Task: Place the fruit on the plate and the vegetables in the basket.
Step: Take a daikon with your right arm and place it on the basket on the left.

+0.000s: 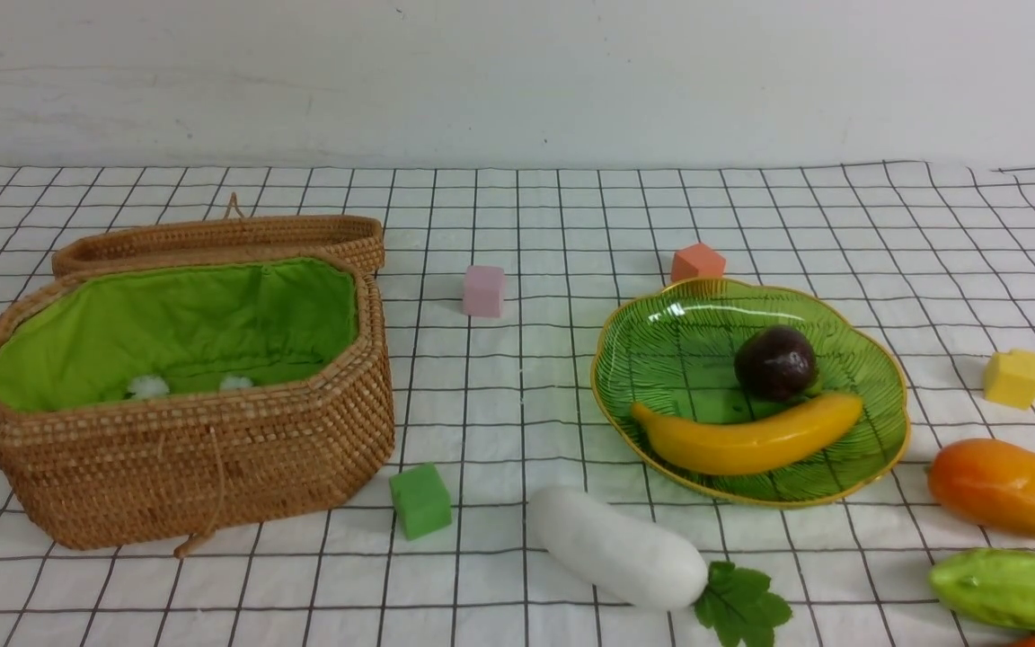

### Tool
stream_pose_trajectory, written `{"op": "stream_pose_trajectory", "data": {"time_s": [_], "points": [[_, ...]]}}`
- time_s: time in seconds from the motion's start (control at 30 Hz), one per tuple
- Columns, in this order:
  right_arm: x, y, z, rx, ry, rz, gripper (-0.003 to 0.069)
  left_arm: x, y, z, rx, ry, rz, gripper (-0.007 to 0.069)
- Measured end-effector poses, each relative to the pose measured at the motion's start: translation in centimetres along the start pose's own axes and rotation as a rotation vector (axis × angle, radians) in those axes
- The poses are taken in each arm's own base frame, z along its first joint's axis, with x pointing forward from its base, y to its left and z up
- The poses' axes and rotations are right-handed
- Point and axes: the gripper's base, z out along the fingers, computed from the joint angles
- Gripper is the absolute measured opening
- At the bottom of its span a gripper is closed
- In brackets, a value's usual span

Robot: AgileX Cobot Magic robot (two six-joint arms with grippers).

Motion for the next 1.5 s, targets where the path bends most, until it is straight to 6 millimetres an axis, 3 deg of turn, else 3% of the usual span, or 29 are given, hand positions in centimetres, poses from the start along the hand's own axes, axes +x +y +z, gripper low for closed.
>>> {"op": "stream_pose_trajectory", "data": {"time_s": [0.3,0.5,0.57,0.7,0.73,0.77,0.8,0.83,0.9,1.03,1.1,1.17,1.27,1.33,1.43,1.5], "points": [[-2.4,-0.5,-0.3,0.001,-0.275,0.445,0.0245,0.0,0.0,0.0,0.000,0.000,0.000,0.0000],[-3.8,-0.4,-0.8,-0.022,-0.320,0.521,0.0245,0.0,0.0,0.0,0.000,0.000,0.000,0.0004],[-6.8,0.3,-2.1,-0.084,-0.356,0.504,0.0245,0.0,0.0,0.0,0.000,0.000,0.000,0.0006],[-14.9,1.9,-5.6,-0.200,-0.440,0.440,0.0245,0.0,0.0,0.0,0.000,0.000,0.000,0.0010],[-14.8,1.9,-5.4,-0.199,-0.426,0.439,0.0245,0.0,0.0,0.0,0.000,0.000,0.000,0.0010],[-17.9,2.5,-6.0,-0.220,-0.424,0.375,0.0245,0.0,0.0,0.0,0.000,0.000,0.000,0.0013],[-18.6,2.7,-6.0,-0.225,-0.412,0.359,0.0245,0.0,0.0,0.0,0.000,0.000,0.000,0.0013],[-21.1,3.3,-5.4,-0.244,-0.346,0.281,0.0245,0.0,0.0,0.0,0.000,0.000,0.000,0.0016],[-23.3,3.9,-3.6,-0.267,-0.235,0.193,0.0245,0.0,0.0,0.0,0.000,0.000,0.000,0.0017],[-24.3,4.3,0.7,-0.297,-0.065,0.065,0.0245,0.0,0.0,0.0,0.000,0.000,0.000,0.0017],[-23.4,5.0,4.5,-0.365,0.062,0.031,0.0245,0.0,0.0,0.0,0.000,0.000,0.000,0.0017],[-22.2,6.2,7.0,-0.463,0.165,0.001,0.0245,0.0,0.0,0.0,0.000,0.000,0.000,0.0017],[-20.8,8.0,9.1,-0.594,0.277,-0.060,0.0245,0.0,0.0,0.0,0.000,0.000,0.000,0.0018],[-18.9,10.9,11.4,-0.789,0.441,-0.153,0.0245,0.0,0.0,0.0,0.000,0.000,0.000,0.0018],[-18.1,12.9,13.1,-0.901,0.551,-0.200,0.0245,0.0,0.0,0.0,0.000,0.000,0.000,0.0020],[-17.2,15.9,15.4,-1.018,0.674,-0.292,0.0248,0.0,0.0,0.0,0.000,0.000,0.000,0.0025]]}}
